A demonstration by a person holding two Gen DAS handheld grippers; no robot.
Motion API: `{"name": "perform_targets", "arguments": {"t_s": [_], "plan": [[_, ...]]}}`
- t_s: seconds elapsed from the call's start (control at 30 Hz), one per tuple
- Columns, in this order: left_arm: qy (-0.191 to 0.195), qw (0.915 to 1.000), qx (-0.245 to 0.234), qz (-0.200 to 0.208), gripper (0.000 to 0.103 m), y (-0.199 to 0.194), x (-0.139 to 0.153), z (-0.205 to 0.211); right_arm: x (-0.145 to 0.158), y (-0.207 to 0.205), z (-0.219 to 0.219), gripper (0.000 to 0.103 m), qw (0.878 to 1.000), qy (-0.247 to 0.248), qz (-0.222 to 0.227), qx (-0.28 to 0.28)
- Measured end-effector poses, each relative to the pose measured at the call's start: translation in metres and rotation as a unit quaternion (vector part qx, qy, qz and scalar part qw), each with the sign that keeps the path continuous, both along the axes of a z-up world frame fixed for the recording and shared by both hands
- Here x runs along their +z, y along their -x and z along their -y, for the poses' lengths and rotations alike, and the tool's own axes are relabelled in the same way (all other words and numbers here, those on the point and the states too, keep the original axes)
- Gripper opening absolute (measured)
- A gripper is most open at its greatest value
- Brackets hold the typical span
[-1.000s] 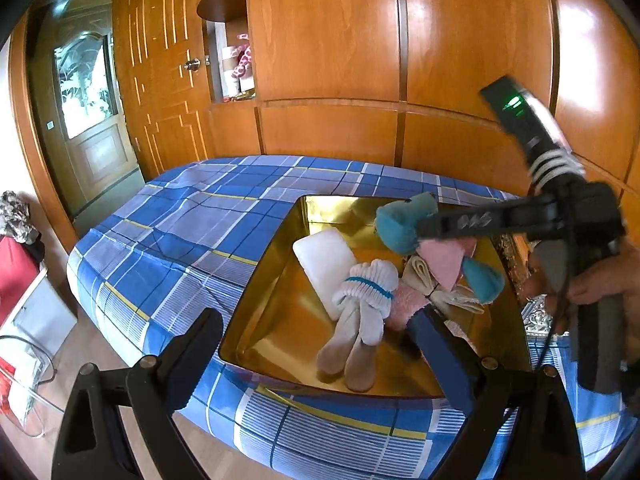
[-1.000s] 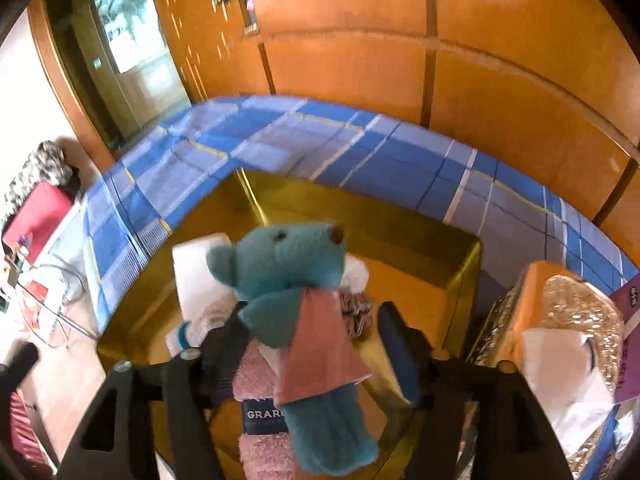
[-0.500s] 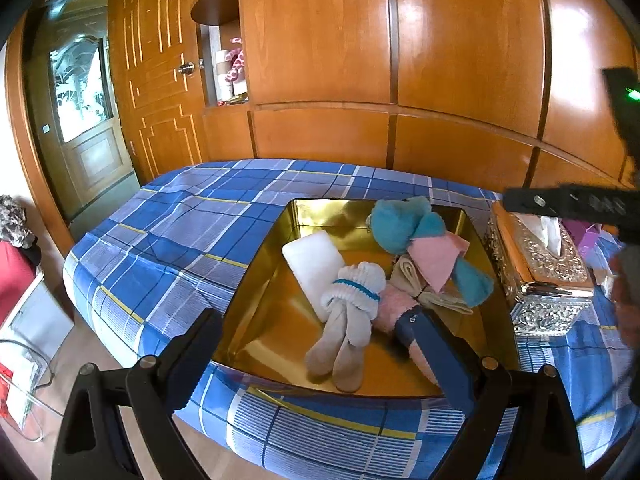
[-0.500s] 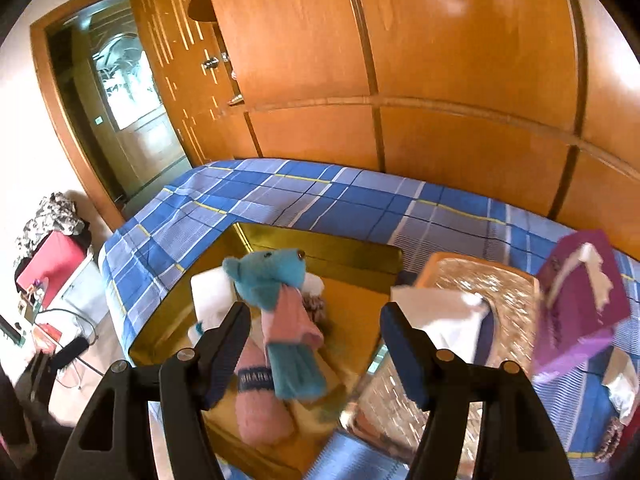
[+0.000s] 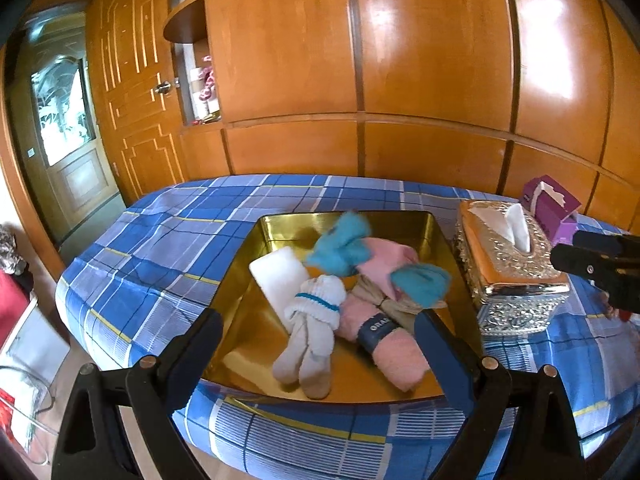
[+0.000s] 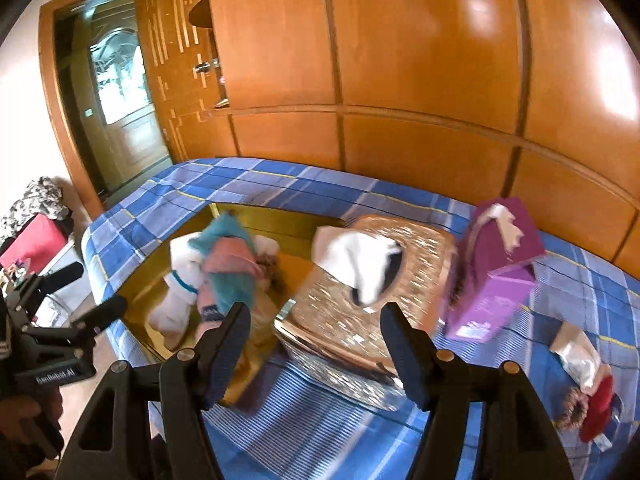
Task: Organize soft objects
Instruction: 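Move both tools back over the remaining items on the bedspread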
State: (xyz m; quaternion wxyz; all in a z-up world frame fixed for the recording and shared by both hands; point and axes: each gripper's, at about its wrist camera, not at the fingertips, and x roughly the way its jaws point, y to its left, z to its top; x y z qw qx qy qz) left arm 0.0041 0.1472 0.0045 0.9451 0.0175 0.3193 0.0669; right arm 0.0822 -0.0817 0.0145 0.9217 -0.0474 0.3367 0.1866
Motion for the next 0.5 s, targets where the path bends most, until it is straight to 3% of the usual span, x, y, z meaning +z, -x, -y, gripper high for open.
{"name": "perform_targets", "arguments": {"t_s": [0.5], "plan": [[-0.013, 0.9982, -0.059, 0.006, 0.097, -0.003, 0.008, 0.041, -0.010, 0.018, 0.096, 0.068, 0.993, -0.018, -0.015, -0.115]]}}
